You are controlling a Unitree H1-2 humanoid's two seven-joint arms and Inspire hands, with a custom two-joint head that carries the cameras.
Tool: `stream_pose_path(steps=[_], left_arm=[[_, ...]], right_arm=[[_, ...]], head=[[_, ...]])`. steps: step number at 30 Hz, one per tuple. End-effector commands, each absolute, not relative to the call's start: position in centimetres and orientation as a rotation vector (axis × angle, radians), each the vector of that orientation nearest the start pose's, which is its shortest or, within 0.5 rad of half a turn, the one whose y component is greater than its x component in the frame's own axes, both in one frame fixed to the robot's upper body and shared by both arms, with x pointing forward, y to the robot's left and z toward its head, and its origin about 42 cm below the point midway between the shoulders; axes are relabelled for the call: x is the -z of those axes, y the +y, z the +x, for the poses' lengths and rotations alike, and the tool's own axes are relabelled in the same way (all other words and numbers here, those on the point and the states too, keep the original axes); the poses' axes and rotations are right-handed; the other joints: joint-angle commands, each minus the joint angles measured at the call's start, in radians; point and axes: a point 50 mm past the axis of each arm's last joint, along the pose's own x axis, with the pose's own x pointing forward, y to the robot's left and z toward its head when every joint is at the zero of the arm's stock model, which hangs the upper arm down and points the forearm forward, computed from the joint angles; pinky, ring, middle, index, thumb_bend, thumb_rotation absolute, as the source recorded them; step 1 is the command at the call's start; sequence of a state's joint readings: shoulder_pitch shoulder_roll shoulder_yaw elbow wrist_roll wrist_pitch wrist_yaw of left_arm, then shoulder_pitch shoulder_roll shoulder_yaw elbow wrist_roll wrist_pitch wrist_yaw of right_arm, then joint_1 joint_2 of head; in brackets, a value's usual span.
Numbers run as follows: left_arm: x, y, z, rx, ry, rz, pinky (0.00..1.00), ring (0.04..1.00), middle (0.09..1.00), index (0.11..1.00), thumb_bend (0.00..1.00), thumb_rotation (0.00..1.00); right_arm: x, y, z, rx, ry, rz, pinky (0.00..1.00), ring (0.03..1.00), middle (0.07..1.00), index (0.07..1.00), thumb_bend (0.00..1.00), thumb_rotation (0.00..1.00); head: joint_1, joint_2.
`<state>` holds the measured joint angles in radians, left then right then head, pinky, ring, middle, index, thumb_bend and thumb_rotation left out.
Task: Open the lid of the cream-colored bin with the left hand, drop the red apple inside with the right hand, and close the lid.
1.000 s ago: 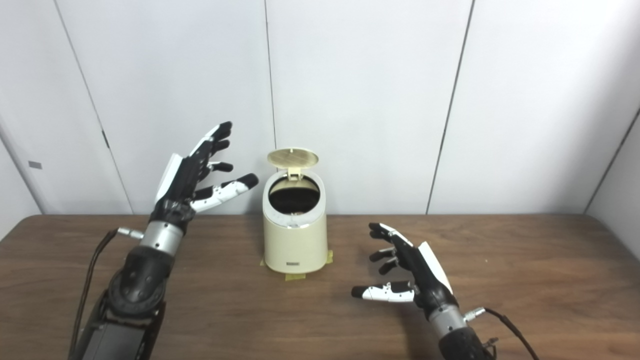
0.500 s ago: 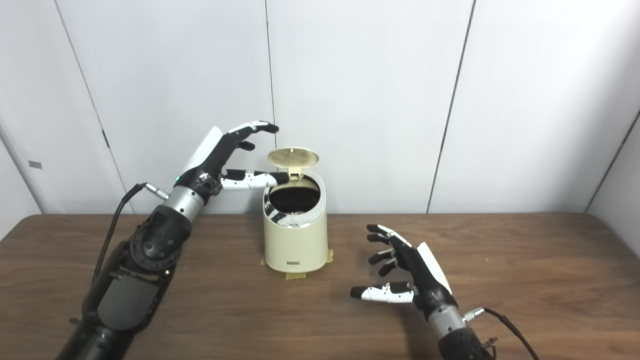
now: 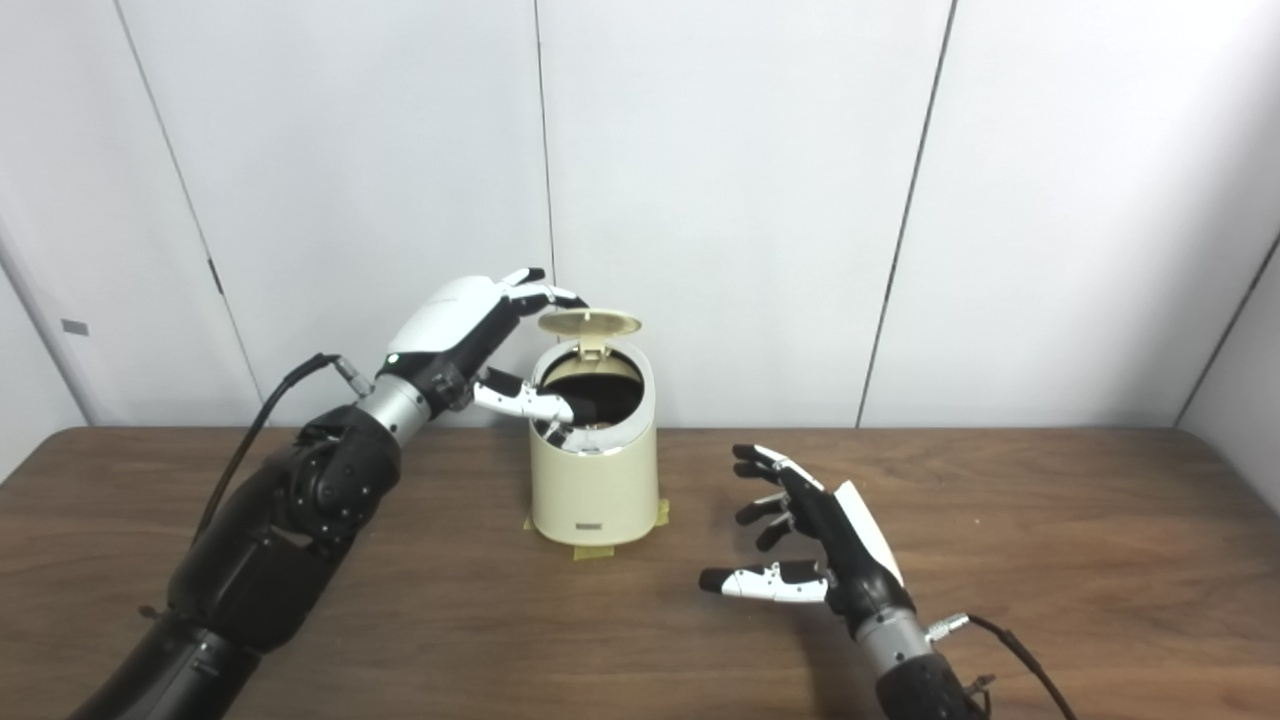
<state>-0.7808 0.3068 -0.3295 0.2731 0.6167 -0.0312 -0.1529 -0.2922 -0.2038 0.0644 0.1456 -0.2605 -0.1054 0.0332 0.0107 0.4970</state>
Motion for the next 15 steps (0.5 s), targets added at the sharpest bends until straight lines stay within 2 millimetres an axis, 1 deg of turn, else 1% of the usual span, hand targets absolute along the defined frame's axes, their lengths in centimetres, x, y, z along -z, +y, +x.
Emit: stream_pose_path(steps=[1, 4, 8, 11, 15], left_arm=[[-33.1, 16.6, 48.2, 0.295, -0.606, 1.130, 0.89, 0.989, 0.844, 0.811, 1.00, 0.52], [-32.9, 16.6, 48.1, 0.303, -0.609, 1.128, 0.91, 0.992, 0.843, 0.813, 1.00, 0.54], [-32.9, 16.6, 47.8, 0.310, -0.618, 1.132, 0.92, 0.996, 0.845, 0.814, 0.99, 0.53], [-32.9, 16.7, 47.5, 0.318, -0.630, 1.148, 0.90, 0.991, 0.841, 0.812, 0.97, 0.53], [-33.0, 16.7, 46.9, 0.331, -0.632, 1.162, 0.93, 1.000, 0.850, 0.821, 0.95, 0.51]], right_arm=[[-18.1, -23.7, 38.3, -0.124, -0.344, -0.466, 0.45, 0.616, 0.814, 0.835, 0.81, 0.27], [-18.0, -23.7, 38.2, -0.123, -0.336, -0.466, 0.44, 0.612, 0.811, 0.834, 0.80, 0.26], [-18.0, -23.6, 38.3, -0.122, -0.336, -0.462, 0.44, 0.610, 0.807, 0.837, 0.80, 0.25], [-18.0, -23.5, 38.2, -0.118, -0.329, -0.461, 0.44, 0.610, 0.805, 0.836, 0.81, 0.25], [-18.0, -23.4, 38.2, -0.117, -0.330, -0.459, 0.44, 0.609, 0.805, 0.836, 0.80, 0.24]], head=[[0.001, 0.001], [0.000, 0.003], [-0.001, 0.005], [-0.002, 0.007], [-0.001, 0.009]])
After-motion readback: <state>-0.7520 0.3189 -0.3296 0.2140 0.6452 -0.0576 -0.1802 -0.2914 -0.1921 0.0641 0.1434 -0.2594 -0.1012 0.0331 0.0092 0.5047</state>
